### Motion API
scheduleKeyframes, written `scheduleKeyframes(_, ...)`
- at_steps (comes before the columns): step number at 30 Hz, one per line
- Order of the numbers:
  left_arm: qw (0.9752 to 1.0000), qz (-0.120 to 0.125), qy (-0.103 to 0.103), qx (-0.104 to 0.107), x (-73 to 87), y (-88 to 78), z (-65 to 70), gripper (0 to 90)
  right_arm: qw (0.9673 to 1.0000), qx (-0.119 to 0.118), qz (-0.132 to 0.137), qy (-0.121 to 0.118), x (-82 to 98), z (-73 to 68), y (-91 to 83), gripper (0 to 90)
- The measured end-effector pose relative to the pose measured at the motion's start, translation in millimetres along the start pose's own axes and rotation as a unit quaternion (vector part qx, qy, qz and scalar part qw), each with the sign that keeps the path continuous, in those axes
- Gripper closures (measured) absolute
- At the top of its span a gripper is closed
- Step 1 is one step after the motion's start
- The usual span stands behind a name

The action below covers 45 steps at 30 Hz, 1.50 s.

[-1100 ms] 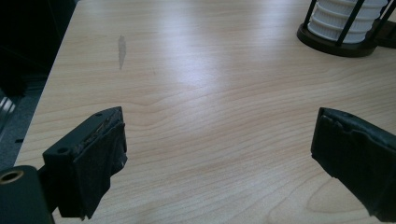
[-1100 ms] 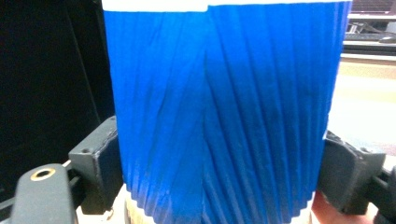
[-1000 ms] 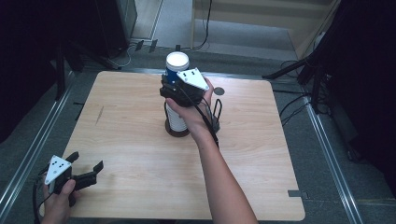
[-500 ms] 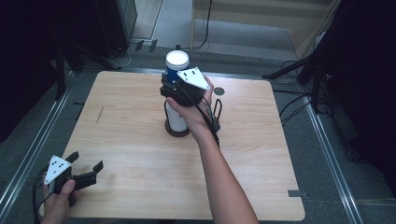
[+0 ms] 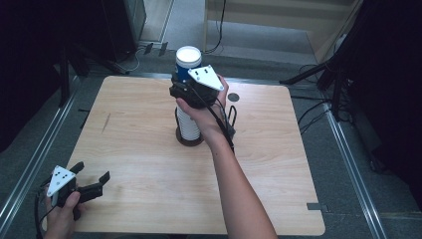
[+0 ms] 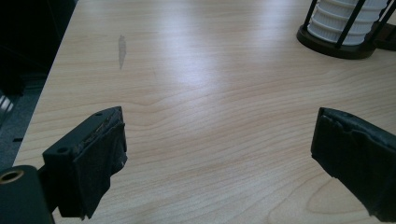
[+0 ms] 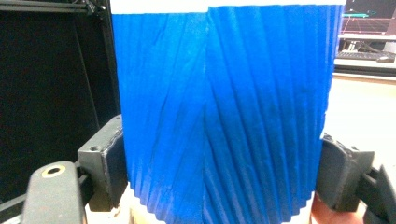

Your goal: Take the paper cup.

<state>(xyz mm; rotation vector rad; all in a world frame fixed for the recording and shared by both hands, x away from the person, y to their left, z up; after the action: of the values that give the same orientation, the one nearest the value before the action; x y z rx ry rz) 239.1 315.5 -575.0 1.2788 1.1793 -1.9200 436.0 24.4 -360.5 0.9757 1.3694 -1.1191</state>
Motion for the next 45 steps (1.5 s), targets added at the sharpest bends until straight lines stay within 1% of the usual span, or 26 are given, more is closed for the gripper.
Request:
scheduleKeyframes(6,1.0,0.001,-0.001,0.001,0.0,0.0,-0.3,4.4,1.0,0.0,0.005,-0.001,-7.2,-2.7,0.1,19.0)
scheduleKeyframes(9,1.0,0.001,-0.001,0.001,0.0,0.0,-0.2,4.4,1.0,0.002,0.007,-0.003,-8.4,-2.4,0.3,19.0)
scheduleKeyframes(11,1.0,0.0,-0.001,0.001,0.0,0.0,-0.4,4.4,1.0,0.003,0.007,0.0,-10.5,-2.3,0.6,19.0)
scheduleKeyframes(12,1.0,0.0,-0.001,0.001,0.0,0.0,-0.4,4.4,0.9999,0.004,0.011,-0.001,-11.8,-1.8,1.1,19.0)
scheduleKeyframes(20,1.0,0.0,-0.002,0.001,0.0,-0.1,-0.6,4.4,0.9999,0.006,0.015,-0.003,-20.8,-2.6,0.7,19.0)
scheduleKeyframes(23,1.0,0.002,-0.003,0.001,-0.1,0.1,-0.9,4.4,0.9997,0.007,0.021,-0.004,-28.2,-3.0,-0.2,19.1)
scheduleKeyframes(28,1.0,0.002,-0.003,0.001,-0.1,0.1,-0.8,4.4,0.9996,0.009,0.026,-0.007,-34.7,-2.5,-0.3,19.0)
scheduleKeyframes(34,1.0,0.002,-0.005,0.001,-0.2,0.0,-1.2,4.4,0.9993,0.01,0.034,-0.01,-43.5,-0.9,-1.1,19.0)
scheduleKeyframes(42,1.0,0.002,-0.006,0.001,-0.2,-0.1,-1.3,4.4,0.9991,0.014,0.04,-0.005,-52.6,2.4,-3.6,19.0)
scheduleKeyframes(45,1.0,0.001,-0.005,0.002,-0.2,0.1,-1.2,4.4,0.9989,0.017,0.044,-0.002,-56.4,6.6,-6.1,19.0)
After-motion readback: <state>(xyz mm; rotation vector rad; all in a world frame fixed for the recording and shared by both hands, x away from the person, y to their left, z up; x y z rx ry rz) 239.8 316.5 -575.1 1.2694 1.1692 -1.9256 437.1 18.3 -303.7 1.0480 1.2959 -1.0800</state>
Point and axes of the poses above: each handheld gripper's, and its own axes: y roughly forward along the jaws, x roughly out of its underside, z roughly to its right, the point moved 6 cm from there along y, roughly forward along the jaws, and after that the axes turned 13 degrees about x, right-handed, at the moved point
